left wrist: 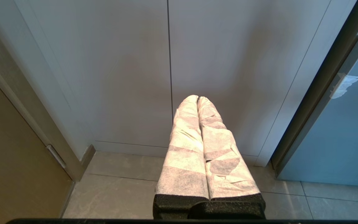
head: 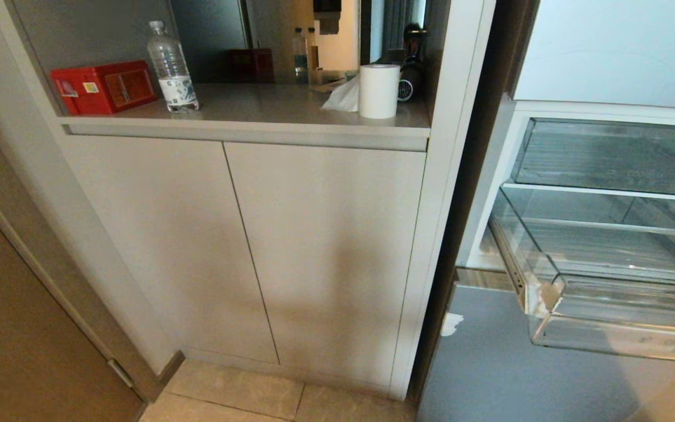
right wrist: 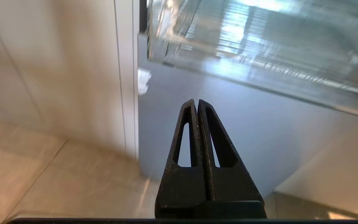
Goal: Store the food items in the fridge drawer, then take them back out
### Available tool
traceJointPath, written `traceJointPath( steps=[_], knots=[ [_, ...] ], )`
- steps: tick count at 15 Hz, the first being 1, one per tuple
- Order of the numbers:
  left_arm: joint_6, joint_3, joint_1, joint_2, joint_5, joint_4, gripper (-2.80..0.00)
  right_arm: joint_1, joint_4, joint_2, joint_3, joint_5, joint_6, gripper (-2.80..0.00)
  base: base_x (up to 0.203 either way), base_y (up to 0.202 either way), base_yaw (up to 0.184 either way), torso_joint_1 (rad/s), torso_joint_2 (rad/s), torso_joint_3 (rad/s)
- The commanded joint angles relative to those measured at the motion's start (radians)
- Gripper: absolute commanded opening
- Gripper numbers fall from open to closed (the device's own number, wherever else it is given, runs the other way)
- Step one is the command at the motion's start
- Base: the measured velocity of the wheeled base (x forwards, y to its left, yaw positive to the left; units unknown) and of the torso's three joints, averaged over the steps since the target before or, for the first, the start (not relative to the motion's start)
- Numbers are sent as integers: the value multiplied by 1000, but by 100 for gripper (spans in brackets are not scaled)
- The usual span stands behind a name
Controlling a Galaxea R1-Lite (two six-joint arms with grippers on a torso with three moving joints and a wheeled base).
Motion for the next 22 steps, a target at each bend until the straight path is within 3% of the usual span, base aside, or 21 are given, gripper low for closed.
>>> traceJointPath(
  steps=[1, 6, 22],
  knots=[
    [0, 2, 0, 0, 0, 0, -280, -4, 7, -41, 2, -1, 1, -280, 0, 0, 0, 0, 0, 0],
    [0, 2, 0, 0, 0, 0, -280, -4, 8, -43, 2, -1, 1, -280, 1, 0, -16, -1, 1, 1],
    [0, 2, 0, 0, 0, 0, -280, -4, 8, -43, 2, -8, 4, -280, -1, 8, -174, 2, 3, 2]
  ],
)
